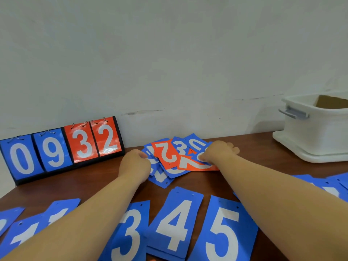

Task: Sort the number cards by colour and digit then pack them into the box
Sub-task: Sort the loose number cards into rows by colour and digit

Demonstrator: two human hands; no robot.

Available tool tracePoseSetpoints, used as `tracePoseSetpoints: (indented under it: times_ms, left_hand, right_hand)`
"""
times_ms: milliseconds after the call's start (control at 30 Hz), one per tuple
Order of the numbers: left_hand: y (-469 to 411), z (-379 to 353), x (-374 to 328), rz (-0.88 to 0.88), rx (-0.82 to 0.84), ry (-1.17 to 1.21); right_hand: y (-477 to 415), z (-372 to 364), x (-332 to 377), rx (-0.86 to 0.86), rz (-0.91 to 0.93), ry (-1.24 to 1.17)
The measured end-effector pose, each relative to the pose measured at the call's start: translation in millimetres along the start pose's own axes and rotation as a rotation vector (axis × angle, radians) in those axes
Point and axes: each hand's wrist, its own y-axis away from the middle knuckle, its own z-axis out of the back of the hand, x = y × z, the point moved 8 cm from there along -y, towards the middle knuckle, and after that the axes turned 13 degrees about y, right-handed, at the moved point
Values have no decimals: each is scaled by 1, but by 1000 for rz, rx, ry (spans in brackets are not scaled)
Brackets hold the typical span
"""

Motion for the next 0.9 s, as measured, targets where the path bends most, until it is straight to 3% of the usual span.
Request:
tracePoseSetpoints:
  times_ms: [200,400,567,700,767,900]
  left_hand:
    - [7,29,-3,4,-110,166]
    - [23,48,-8,-37,-167,317]
    - [45,55,-25,-93,-92,436]
    - [71,70,-45,-124,-52,508]
    - [87,77,-53,-119,-22,595]
    - [119,85,-61,-71,30,827]
  right_hand:
    - [-4,1,16,64,68,82]
    - [22,26,12,-127,228,190]
    - [31,39,-25,-260,194,-78]
    - [57,51,-55,-280,178,-49]
    - [68,55,-71,-320,167,-57]
    - [82,61,-99,-363,151,-292]
